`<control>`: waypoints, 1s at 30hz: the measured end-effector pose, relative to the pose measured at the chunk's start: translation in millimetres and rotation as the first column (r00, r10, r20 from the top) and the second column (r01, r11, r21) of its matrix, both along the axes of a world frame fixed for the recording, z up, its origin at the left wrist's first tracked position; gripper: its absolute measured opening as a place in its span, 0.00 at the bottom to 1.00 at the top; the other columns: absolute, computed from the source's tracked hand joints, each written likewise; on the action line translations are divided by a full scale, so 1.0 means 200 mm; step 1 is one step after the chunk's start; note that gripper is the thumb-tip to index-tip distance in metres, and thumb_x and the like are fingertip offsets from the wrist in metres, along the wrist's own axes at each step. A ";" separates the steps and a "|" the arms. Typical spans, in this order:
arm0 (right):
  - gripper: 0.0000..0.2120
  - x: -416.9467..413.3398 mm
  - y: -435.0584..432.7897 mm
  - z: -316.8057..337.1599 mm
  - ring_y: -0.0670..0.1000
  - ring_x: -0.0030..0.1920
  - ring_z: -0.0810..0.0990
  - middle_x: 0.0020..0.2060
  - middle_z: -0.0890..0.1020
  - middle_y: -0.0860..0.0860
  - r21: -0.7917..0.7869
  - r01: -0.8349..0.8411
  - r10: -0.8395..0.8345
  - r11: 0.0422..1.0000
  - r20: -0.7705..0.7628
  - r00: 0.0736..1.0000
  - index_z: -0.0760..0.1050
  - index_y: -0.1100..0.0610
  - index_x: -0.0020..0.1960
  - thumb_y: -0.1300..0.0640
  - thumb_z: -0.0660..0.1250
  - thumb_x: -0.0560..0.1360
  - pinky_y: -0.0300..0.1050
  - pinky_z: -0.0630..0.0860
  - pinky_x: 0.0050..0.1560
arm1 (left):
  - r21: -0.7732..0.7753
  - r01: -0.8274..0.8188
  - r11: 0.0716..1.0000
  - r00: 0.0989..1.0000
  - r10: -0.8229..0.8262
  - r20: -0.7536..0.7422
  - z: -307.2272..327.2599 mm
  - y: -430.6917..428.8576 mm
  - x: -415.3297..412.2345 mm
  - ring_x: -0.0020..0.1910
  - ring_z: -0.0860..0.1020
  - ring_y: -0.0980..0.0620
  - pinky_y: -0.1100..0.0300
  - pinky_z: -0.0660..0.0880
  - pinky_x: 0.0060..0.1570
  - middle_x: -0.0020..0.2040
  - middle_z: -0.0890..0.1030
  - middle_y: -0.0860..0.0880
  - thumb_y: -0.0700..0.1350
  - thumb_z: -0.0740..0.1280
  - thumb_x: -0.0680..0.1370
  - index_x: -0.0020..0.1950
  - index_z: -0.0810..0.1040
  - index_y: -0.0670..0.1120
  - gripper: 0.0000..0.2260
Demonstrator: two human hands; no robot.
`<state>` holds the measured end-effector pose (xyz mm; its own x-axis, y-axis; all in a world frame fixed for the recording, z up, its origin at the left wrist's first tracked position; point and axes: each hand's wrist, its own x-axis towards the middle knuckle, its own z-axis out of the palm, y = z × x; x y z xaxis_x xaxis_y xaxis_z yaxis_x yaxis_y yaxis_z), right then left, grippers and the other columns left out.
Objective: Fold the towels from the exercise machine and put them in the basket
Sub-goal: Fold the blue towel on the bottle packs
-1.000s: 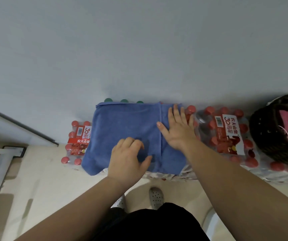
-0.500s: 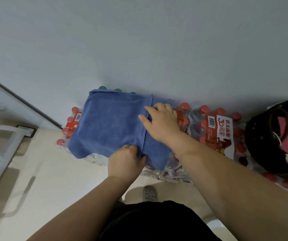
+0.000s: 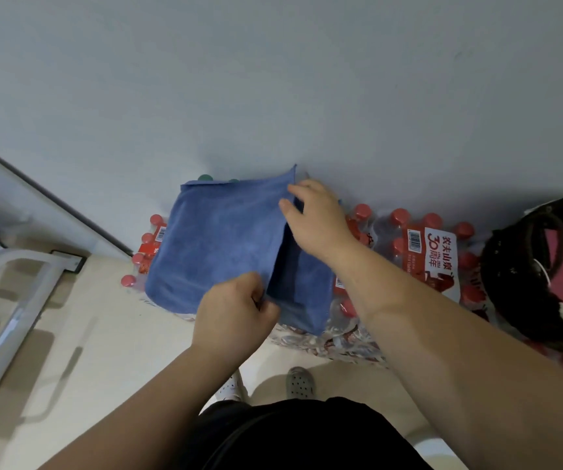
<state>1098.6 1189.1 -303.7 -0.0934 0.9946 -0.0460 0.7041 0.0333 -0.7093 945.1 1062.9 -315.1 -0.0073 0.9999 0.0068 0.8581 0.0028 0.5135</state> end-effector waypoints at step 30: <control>0.31 0.36 -0.18 -0.16 0.60 0.73 0.60 0.75 0.63 0.50 -0.245 0.047 0.059 0.968 0.410 0.910 0.62 0.50 0.77 0.38 0.60 0.78 0.61 0.62 0.70 | -0.339 0.322 0.884 0.946 -0.315 0.077 -0.14 0.00 0.33 0.32 0.77 0.48 0.52 0.75 0.33 0.30 0.79 0.46 0.49 0.67 0.72 0.34 0.76 0.43 0.11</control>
